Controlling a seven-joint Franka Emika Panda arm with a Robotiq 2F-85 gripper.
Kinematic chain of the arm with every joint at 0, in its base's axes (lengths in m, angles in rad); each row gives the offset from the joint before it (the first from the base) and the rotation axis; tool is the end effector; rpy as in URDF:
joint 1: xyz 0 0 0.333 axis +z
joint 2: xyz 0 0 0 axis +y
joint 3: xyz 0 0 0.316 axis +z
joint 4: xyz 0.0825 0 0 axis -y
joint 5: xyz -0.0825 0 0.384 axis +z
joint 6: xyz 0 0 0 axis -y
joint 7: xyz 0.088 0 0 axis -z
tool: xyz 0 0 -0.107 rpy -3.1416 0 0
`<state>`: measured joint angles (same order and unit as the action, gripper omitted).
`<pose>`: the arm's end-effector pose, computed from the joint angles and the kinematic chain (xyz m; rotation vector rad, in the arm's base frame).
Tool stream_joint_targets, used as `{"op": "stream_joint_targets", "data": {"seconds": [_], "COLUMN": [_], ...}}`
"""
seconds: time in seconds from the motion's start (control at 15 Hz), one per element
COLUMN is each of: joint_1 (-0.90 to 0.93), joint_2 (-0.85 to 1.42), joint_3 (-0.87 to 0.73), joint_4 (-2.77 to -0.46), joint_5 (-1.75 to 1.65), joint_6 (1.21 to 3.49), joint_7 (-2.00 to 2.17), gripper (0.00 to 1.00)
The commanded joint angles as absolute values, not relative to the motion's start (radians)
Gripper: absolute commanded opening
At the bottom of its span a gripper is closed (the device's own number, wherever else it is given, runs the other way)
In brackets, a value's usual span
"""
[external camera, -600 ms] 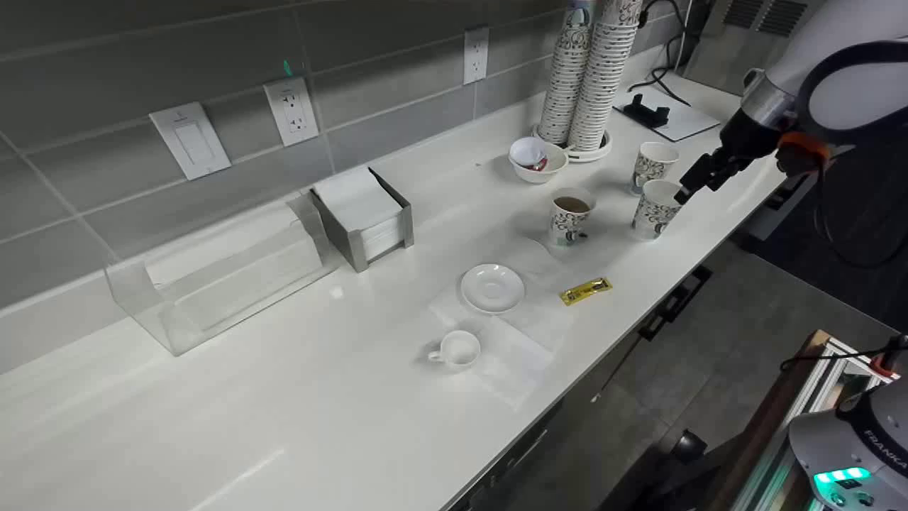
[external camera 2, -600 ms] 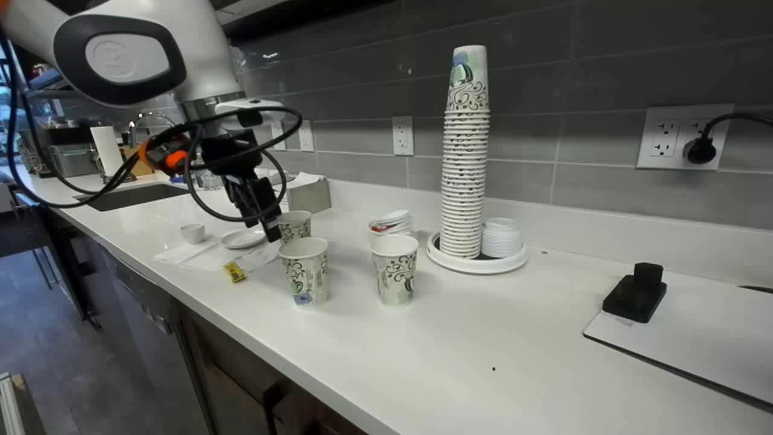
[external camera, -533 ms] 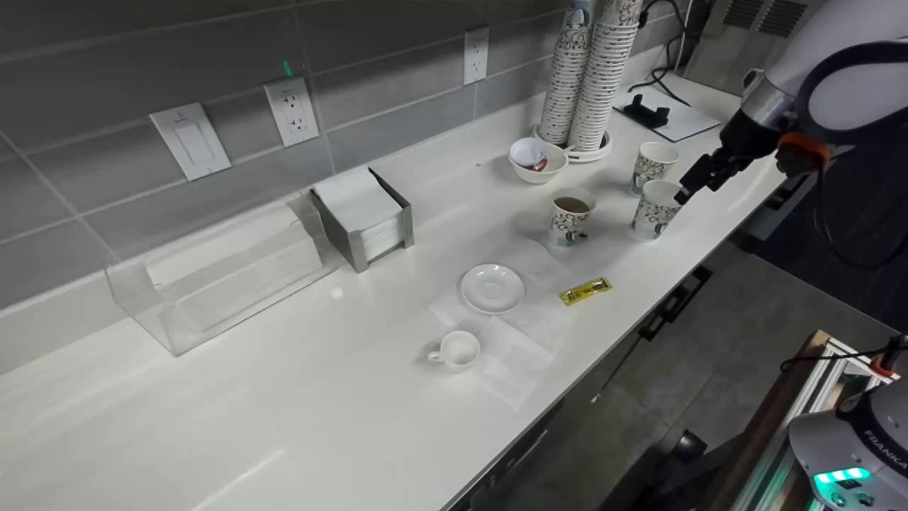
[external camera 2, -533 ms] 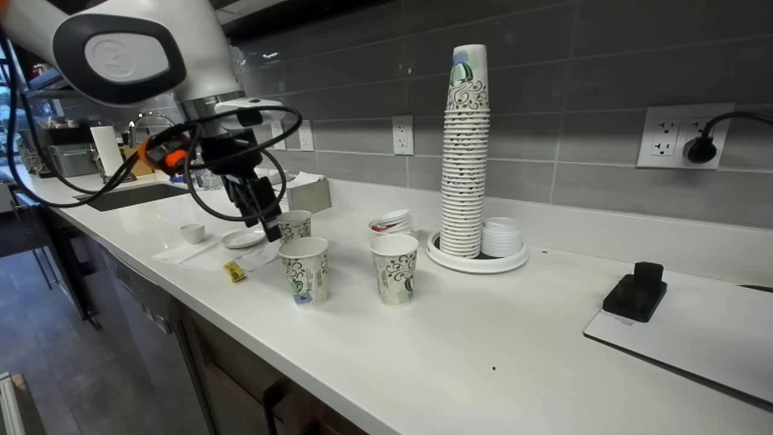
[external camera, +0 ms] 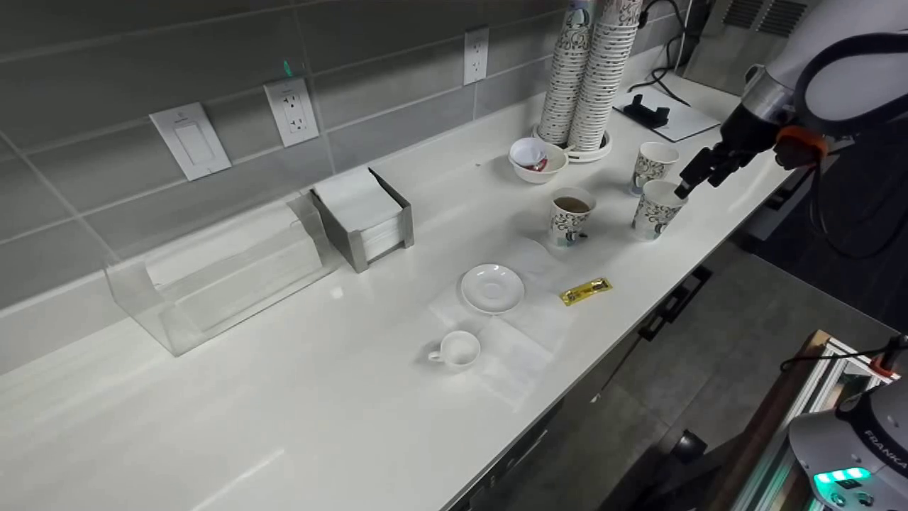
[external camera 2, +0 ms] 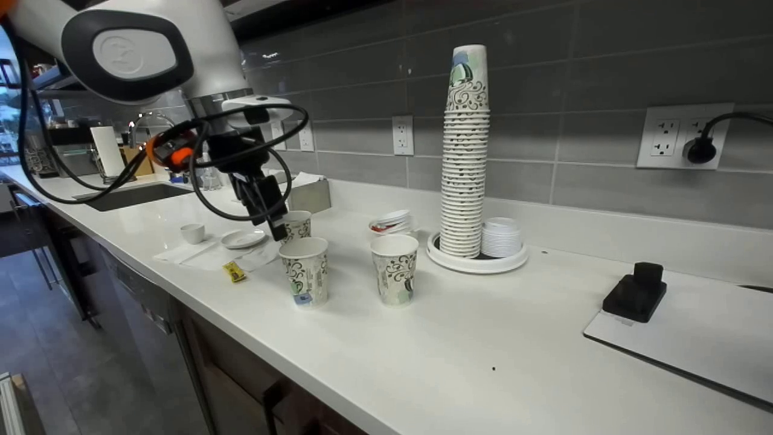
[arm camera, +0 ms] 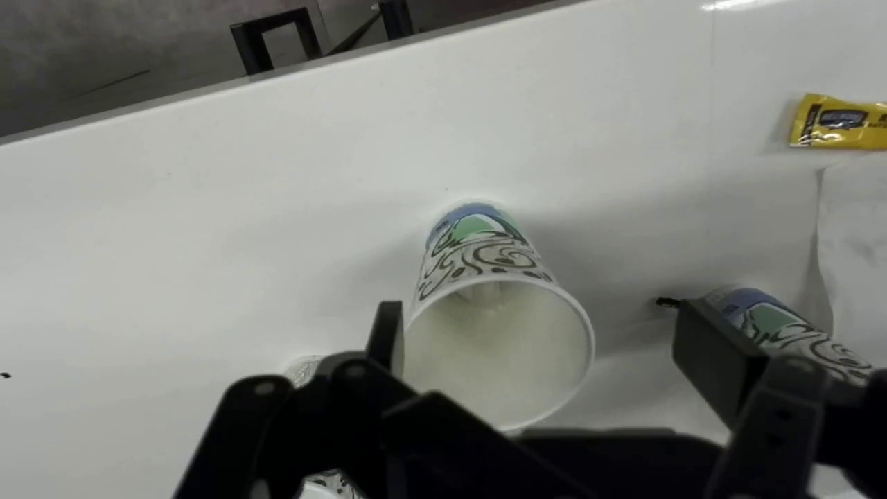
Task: Stack the two coffee cups on the right together.
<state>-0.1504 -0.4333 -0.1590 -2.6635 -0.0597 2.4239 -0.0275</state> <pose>0.3848 -0.1214 0.3942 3.0983 -0.3618 0.2993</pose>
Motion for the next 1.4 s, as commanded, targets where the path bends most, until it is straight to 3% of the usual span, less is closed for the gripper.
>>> {"op": "stream_joint_targets", "data": {"seconds": [0.0,0.6,0.73,0.8,0.93,1.07,1.33], "joint_1": [-0.157,-0.185,-0.181,-0.182,-0.184,-0.192,-0.200], "joint_2": [-0.430,-0.238,-0.188,-0.159,-0.114,-0.081,-0.032], "joint_3": [-0.153,-0.202,-0.227,-0.232,-0.235,-0.235,-0.237], "joint_4": [-2.656,-2.479,-2.421,-2.394,-2.353,-2.323,-2.294], "joint_5": [-0.055,0.008,0.079,0.104,0.132,0.125,0.123], "joint_6": [2.420,2.285,2.270,2.261,2.242,2.212,2.186], "joint_7": [-0.032,0.025,0.024,0.023,0.025,0.029,0.032], "gripper": [1.00,1.00,0.93,0.79,0.71,0.66,0.67]}}
